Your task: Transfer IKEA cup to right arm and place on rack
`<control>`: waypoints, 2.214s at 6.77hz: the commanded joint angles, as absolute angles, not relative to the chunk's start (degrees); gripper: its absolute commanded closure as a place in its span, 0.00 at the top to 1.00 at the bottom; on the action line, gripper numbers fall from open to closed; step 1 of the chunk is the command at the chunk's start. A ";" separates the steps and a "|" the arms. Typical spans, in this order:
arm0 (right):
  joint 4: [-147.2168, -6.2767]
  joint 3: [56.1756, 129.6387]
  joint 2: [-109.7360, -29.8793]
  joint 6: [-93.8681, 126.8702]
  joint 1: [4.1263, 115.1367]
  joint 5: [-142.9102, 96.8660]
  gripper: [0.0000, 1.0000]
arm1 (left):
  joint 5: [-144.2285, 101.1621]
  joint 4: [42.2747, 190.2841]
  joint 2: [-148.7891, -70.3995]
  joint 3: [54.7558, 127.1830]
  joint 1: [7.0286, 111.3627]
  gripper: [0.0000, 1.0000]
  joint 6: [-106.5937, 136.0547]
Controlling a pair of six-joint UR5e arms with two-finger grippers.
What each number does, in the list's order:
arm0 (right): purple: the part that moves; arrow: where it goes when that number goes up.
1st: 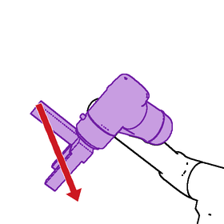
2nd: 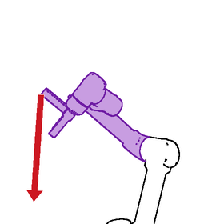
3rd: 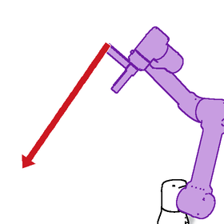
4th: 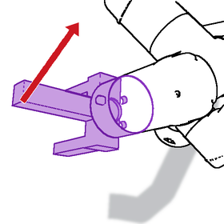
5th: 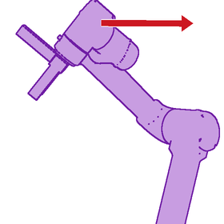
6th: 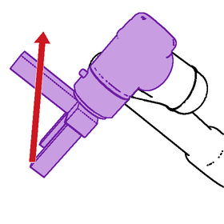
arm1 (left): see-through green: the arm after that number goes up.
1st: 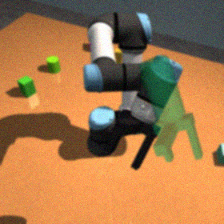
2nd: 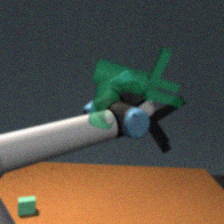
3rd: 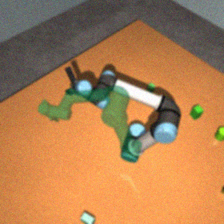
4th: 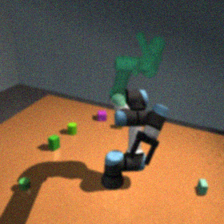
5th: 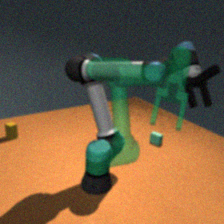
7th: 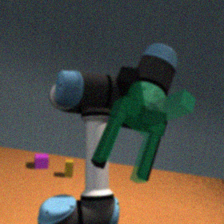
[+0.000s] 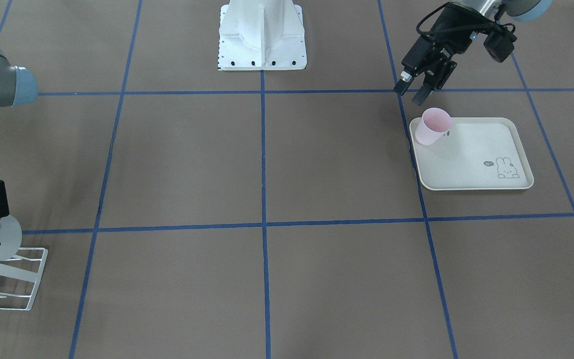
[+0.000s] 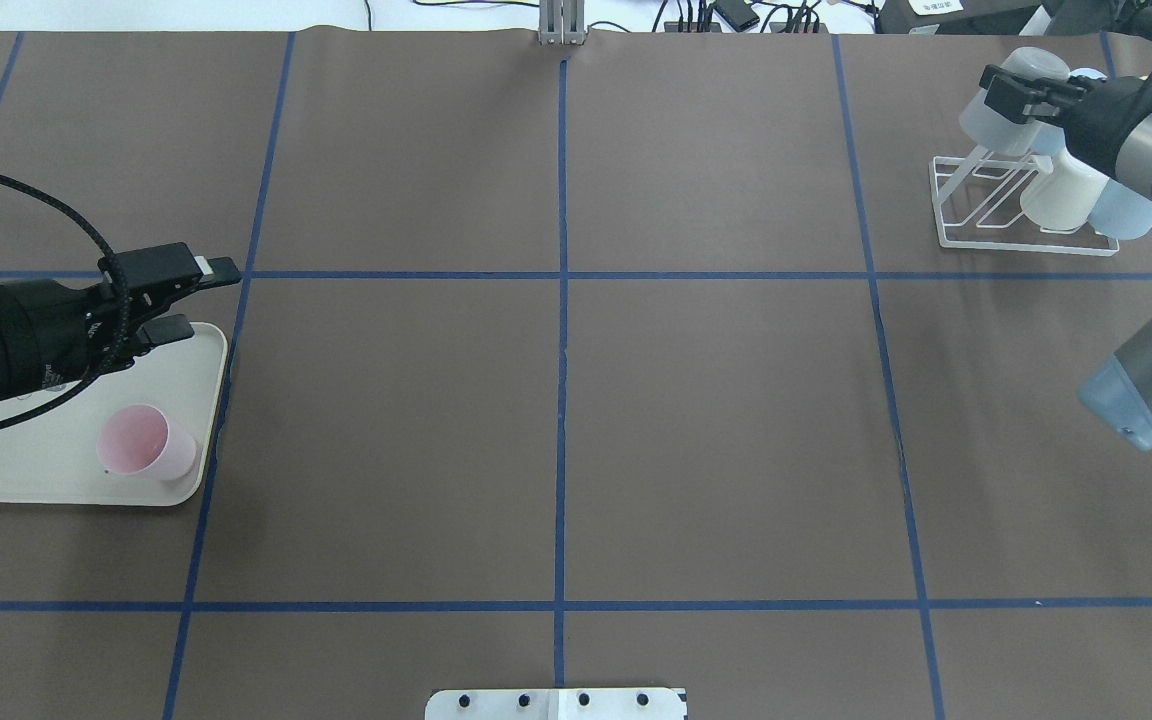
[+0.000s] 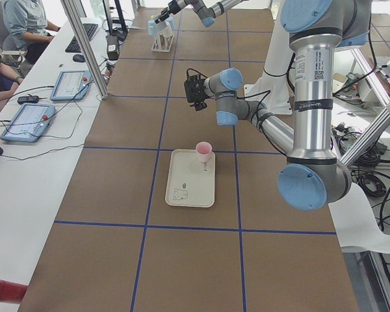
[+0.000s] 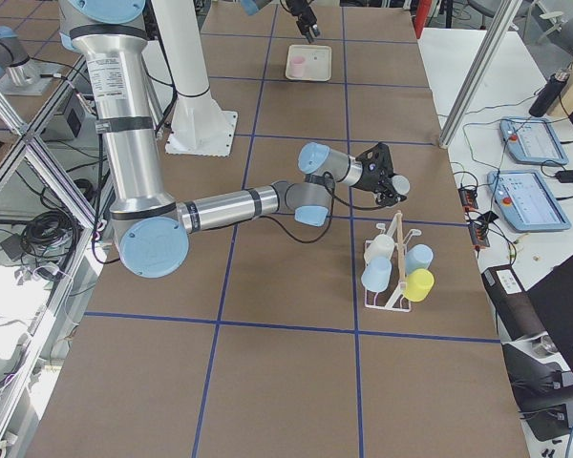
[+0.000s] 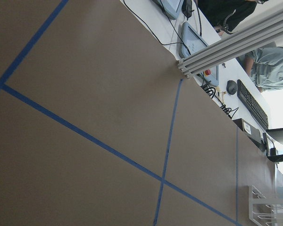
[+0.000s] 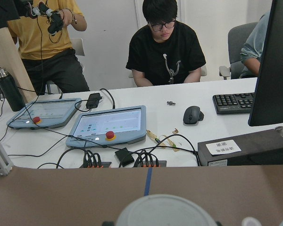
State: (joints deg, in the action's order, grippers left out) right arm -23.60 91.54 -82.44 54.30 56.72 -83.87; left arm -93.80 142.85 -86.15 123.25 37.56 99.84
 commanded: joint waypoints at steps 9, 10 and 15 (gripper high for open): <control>-23.64 92.46 -87.19 48.08 54.49 -78.22 0.00 | -94.75 142.82 -85.96 122.52 38.06 1.00 99.93; -23.64 92.11 -87.19 46.60 54.49 -78.22 0.00 | -94.66 142.82 -85.96 122.43 37.97 1.00 100.11; -23.55 90.27 -86.48 44.74 54.14 -78.05 0.00 | -94.75 142.91 -86.04 121.82 37.97 1.00 100.20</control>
